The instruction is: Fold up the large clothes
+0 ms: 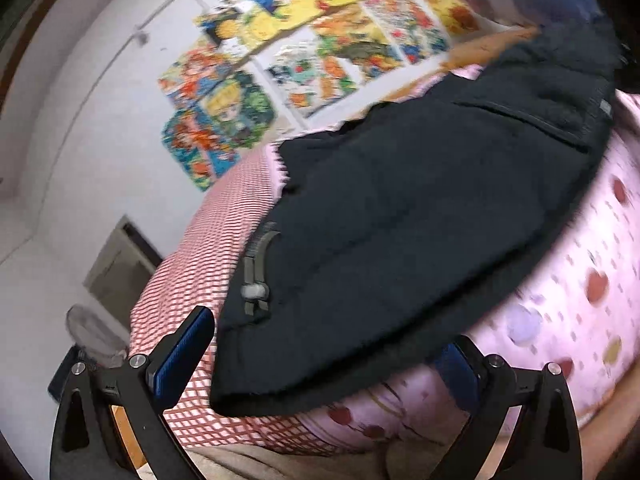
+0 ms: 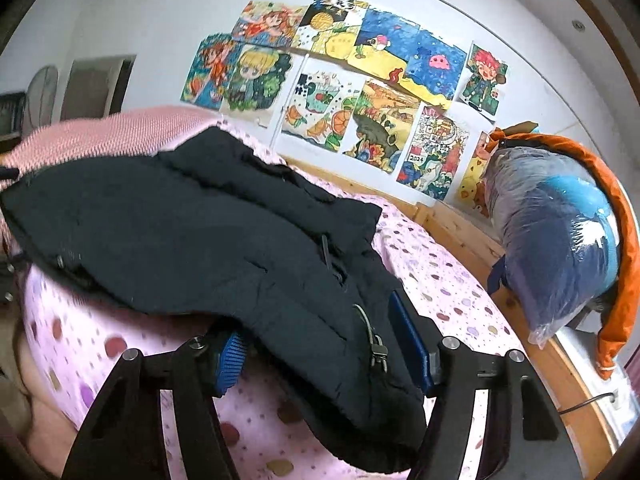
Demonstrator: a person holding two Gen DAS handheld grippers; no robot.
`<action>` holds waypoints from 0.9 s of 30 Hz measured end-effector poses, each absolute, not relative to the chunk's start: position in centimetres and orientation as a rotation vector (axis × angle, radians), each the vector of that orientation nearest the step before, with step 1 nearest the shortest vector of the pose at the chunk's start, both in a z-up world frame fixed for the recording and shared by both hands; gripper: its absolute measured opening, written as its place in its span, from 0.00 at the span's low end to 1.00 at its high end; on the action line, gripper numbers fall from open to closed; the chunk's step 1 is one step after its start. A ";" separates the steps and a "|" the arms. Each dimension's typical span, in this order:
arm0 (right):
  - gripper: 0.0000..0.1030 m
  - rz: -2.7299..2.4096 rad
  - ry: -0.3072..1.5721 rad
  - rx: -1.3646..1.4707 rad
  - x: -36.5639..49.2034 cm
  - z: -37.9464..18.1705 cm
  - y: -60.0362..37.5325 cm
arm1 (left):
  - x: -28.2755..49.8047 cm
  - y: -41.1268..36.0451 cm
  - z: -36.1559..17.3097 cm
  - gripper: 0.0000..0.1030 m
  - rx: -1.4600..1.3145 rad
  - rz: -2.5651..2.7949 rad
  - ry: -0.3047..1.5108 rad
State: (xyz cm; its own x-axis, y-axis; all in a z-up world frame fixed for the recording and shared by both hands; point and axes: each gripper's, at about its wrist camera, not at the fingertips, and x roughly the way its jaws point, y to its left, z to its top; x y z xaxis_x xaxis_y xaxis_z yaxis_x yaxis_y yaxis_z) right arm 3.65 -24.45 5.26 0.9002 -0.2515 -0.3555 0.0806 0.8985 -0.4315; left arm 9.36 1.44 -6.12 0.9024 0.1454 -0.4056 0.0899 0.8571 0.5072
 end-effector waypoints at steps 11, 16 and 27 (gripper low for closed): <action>0.16 -0.137 0.405 -0.436 4.1 5.4 -23.2 | 9.3 1.4 -2.4 0.21 0.439 -0.025 0.345; 0.08 -0.162 0.366 -0.410 3.4 6.5 -22.7 | 9.1 2.3 0.8 0.09 0.392 -0.044 0.313; 0.05 -0.170 0.170 -0.403 -2.7 10.9 -21.2 | 5.9 4.2 8.1 0.07 0.256 -0.050 0.177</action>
State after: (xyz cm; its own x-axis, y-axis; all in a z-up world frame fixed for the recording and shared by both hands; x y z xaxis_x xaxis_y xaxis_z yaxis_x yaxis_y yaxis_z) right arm -2.67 -21.15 10.87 0.9715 -0.1979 -0.1305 0.1305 0.9062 -0.4022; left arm 5.93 4.22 8.12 0.9833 -0.0272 -0.1800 0.0720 0.9663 0.2471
